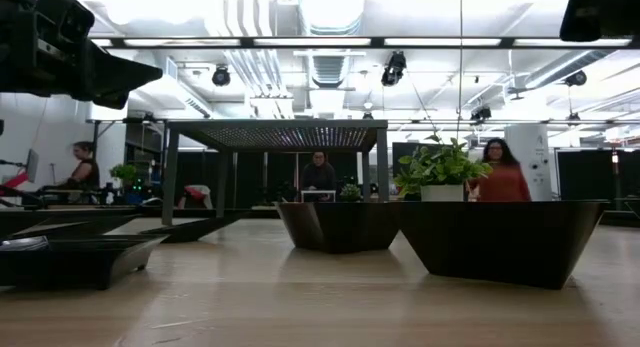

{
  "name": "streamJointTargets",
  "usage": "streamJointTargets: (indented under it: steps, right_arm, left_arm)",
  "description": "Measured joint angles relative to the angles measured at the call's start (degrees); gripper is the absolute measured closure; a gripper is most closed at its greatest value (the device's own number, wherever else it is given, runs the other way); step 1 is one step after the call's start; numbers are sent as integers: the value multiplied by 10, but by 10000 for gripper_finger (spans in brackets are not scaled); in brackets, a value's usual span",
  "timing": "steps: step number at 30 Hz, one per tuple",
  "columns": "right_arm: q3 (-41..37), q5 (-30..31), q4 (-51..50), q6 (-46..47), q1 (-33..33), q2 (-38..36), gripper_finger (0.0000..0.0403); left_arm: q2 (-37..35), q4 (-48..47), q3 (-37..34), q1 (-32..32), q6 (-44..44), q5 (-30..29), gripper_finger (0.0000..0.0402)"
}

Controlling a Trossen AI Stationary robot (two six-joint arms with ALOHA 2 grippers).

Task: Pick & Place Mini shaped plates
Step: Put the black distorted square plate on the shelf

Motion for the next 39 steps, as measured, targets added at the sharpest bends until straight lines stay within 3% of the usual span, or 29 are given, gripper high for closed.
streamJointTargets:
  steps: [2,8,12,17,22,27,30,35,39]
  right_arm:
    - [-3,-34,30,77,0,0,394]
    - [-6,-33,180,246,0,2,394]
    - [-7,-33,240,243,0,3,394]
    - [-8,-11,233,305,0,42,394]
    - [-14,4,237,426,1,161,394]
    - [-5,52,301,451,0,293,394]
    - [19,85,284,473,0,362,387]
    - [73,121,248,514,-2,468,332]
    - [119,158,209,488,-2,555,273]
  left_arm:
    - [0,0,0,0,0,0,401]
    - [0,0,0,0,0,0,401]
    - [0,0,0,0,0,0,401]
    - [0,0,0,0,0,0,401]
    - [0,0,0,0,0,0,401]
    - [0,0,0,0,0,0,401]
    - [0,0,0,0,0,0,401]
    - [0,0,0,0,0,0,401]
    - [0,1,0,0,0,0,401]
